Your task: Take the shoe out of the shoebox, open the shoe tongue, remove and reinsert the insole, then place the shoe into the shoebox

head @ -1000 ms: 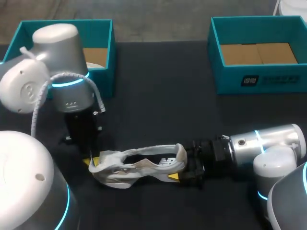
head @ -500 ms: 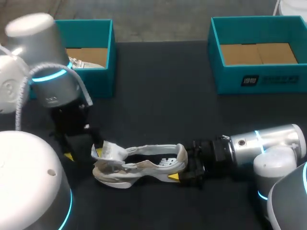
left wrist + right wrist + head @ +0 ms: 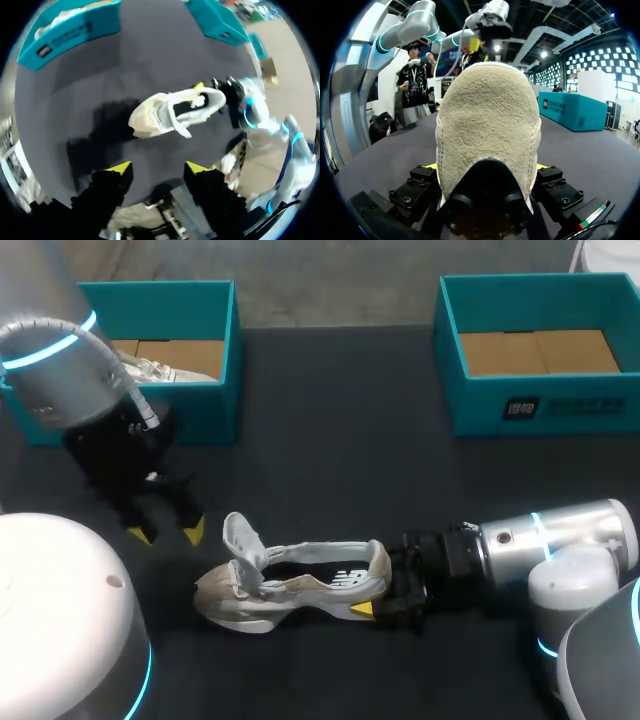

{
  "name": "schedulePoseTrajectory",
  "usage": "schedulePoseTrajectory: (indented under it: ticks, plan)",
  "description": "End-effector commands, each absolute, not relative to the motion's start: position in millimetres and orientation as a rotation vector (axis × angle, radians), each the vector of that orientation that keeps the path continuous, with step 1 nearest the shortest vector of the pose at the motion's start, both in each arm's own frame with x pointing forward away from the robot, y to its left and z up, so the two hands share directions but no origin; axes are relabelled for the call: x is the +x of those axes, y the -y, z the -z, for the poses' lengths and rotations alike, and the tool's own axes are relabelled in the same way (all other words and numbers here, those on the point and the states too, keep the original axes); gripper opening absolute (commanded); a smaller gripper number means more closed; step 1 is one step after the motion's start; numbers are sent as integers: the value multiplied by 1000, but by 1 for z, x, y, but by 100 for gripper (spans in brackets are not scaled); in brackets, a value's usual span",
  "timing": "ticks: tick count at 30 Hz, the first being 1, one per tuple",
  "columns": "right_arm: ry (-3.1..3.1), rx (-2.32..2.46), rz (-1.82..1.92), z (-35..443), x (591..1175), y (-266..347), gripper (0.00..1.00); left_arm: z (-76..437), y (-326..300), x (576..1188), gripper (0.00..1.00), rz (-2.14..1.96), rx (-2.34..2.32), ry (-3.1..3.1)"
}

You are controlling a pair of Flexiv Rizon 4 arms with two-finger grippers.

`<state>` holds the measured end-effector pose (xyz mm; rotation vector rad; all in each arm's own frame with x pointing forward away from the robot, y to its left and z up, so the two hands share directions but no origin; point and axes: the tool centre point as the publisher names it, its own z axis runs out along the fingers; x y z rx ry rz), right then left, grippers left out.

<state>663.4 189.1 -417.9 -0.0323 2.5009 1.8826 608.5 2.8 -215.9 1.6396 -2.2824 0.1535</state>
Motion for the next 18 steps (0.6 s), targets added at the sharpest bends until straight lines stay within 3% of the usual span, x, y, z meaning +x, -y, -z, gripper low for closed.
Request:
schedulePoseTrajectory:
  ticks: [1, 2, 3, 13, 18]
  plan:
    - [-2507, -34, -1876, 417, 663, -190, 0, 191, 2, 606, 24, -98, 1395, 2442]
    - [-2507, -34, -1876, 417, 663, -190, 0, 189, 3, 604, 2, -85, 1337, 2473]
    - [-2507, -34, -1876, 417, 663, -190, 0, 186, 4, 603, 0, -89, 1294, 2494]
    - [-2507, -34, -1876, 417, 663, -190, 0, 161, 17, 598, 0, 89, 665, 2621]
    - [-2507, -34, -1876, 417, 663, -190, 0, 161, 17, 598, 0, 89, 665, 2621]
